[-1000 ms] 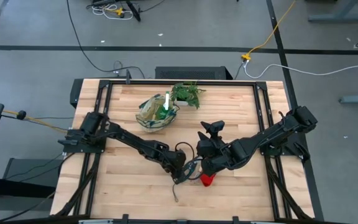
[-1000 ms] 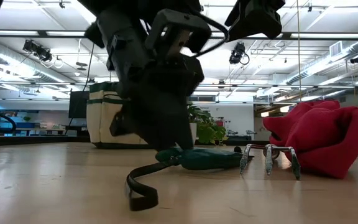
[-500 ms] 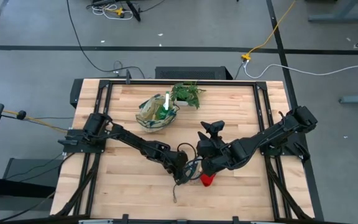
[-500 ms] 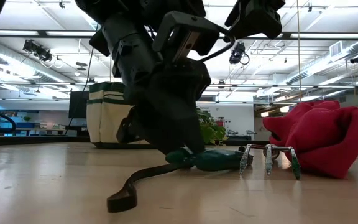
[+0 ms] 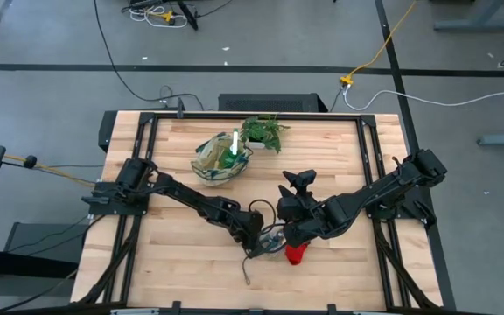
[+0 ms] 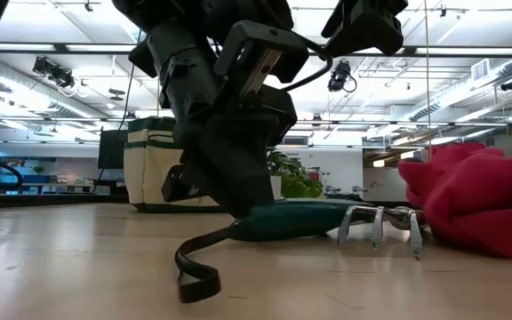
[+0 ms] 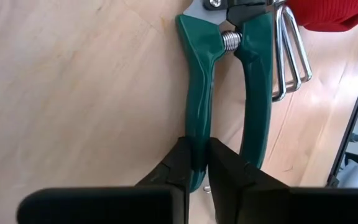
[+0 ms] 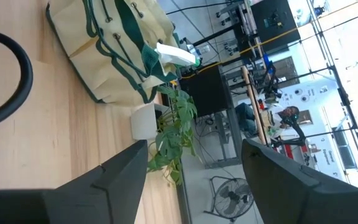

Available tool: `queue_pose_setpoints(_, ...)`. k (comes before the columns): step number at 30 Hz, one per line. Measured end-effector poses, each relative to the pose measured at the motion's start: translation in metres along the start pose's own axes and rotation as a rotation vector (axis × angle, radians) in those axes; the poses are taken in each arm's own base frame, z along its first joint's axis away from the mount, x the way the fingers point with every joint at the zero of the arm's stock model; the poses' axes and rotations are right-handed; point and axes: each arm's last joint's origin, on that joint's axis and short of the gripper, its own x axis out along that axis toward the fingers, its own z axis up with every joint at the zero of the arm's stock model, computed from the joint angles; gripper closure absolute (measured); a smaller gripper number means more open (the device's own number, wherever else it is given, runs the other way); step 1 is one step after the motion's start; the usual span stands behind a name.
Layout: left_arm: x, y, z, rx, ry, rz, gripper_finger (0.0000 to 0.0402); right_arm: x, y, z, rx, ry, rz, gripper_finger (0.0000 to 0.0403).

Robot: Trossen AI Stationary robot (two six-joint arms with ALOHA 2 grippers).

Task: Pick & Place Garden tools in Gardening bag
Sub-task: Put the green shear scissors into the gardening bag

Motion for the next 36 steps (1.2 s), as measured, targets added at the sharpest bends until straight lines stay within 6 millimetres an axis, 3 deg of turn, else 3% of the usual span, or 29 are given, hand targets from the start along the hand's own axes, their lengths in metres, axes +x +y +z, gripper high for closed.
queue_pose_setpoints(7, -0.013, -0.003, 0.002, 0.025, -0.016, 0.009, 0.0368, 0.0, 0.0, 0.0, 0.002, 0.0, 0.0, 0.0142)
queue_pose_setpoints(11, -0.027, -0.004, 0.001, 0.03, -0.029, 0.058, 0.0401, 0.0, 0.0, 0.0, 0.002, 0.0, 0.0, 0.0142)
queue_pose_setpoints(22, -0.054, -0.014, 0.002, 0.052, -0.081, 0.044, 0.0401, 0.0, 0.0, 0.0, -0.003, 0.001, 0.0, 0.0142)
queue_pose_setpoints(26, -0.053, -0.022, 0.003, 0.078, -0.098, -0.034, 0.038, 0.0, 0.0, 0.0, -0.004, 0.001, -0.001, 0.0142)
queue_pose_setpoints(36, -0.044, -0.02, 0.0, 0.073, -0.098, -0.004, 0.0285, 0.0, 0.0, 0.0, -0.002, 0.001, 0.0, 0.0142)
